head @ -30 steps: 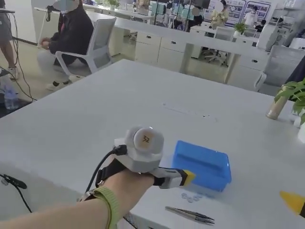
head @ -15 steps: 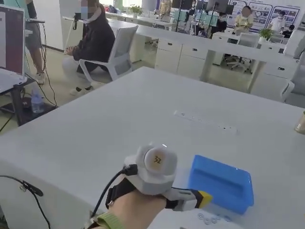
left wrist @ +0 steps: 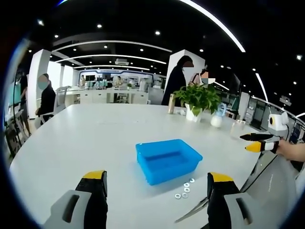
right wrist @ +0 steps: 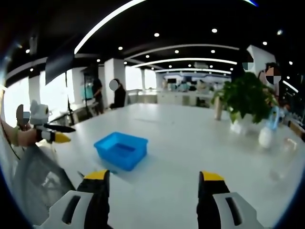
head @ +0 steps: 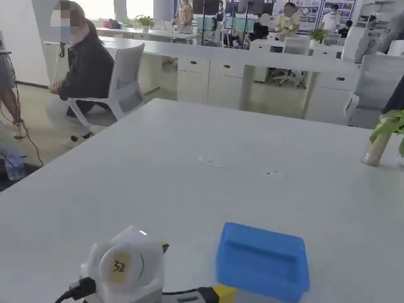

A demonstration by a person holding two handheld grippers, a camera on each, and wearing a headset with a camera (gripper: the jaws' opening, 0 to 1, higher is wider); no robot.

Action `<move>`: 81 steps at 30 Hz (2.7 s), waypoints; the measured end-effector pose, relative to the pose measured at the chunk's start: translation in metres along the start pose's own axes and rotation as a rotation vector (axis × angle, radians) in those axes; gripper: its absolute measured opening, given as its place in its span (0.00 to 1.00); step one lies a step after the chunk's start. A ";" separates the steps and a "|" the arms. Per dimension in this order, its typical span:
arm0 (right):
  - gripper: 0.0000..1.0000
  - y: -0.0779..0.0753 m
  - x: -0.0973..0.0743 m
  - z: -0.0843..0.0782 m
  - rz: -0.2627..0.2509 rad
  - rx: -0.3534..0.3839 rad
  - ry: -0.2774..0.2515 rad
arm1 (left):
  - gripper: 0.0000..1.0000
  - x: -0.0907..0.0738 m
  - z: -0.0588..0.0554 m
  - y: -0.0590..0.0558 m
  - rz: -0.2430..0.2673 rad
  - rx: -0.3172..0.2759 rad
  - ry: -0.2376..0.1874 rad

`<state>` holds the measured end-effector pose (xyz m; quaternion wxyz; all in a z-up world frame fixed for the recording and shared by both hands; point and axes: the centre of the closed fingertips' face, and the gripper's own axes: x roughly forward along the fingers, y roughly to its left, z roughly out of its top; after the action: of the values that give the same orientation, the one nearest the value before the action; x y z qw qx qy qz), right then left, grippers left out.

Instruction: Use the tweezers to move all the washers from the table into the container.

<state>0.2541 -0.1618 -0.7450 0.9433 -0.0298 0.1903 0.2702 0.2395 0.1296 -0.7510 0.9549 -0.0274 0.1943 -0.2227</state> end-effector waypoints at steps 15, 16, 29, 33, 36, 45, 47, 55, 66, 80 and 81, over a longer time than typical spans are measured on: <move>0.63 -0.003 0.006 -0.025 0.029 0.104 0.127 | 0.88 0.001 -0.021 -0.010 -0.071 0.043 0.127; 0.63 -0.003 0.006 -0.026 0.022 0.107 0.133 | 0.88 0.001 -0.020 -0.012 -0.083 0.025 0.119; 0.46 0.031 0.011 -0.013 -0.004 -0.143 0.274 | 0.62 -0.005 -0.025 -0.043 -0.329 -0.058 0.164; 0.42 0.066 0.034 -0.010 0.100 -0.202 0.260 | 0.52 -0.004 -0.028 -0.045 -0.391 -0.025 0.188; 0.40 0.087 0.047 -0.016 0.167 -0.247 0.287 | 0.49 -0.003 -0.032 -0.044 -0.413 -0.008 0.211; 0.35 0.112 0.070 -0.025 0.255 -0.203 0.301 | 0.40 -0.005 -0.053 -0.048 -0.484 0.119 0.312; 0.35 0.115 0.072 -0.029 0.270 -0.203 0.312 | 0.37 -0.005 -0.056 -0.050 -0.504 0.134 0.328; 0.34 0.137 0.078 -0.047 0.338 -0.222 0.368 | 0.27 -0.002 -0.071 -0.052 -0.556 0.269 0.406; 0.32 0.155 0.083 -0.074 0.396 -0.308 0.438 | 0.14 -0.003 -0.103 -0.042 -0.578 0.535 0.539; 0.31 0.157 0.076 -0.093 0.382 -0.385 0.508 | 0.08 0.017 -0.114 -0.048 -0.608 0.613 0.560; 0.31 0.156 0.077 -0.094 0.380 -0.377 0.511 | 0.08 0.019 -0.114 -0.048 -0.609 0.615 0.563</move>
<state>0.2001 -0.0055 -0.8537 0.7765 -0.2336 0.3686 0.4546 0.1911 0.0823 -0.8565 0.7212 0.2605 0.3525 -0.5364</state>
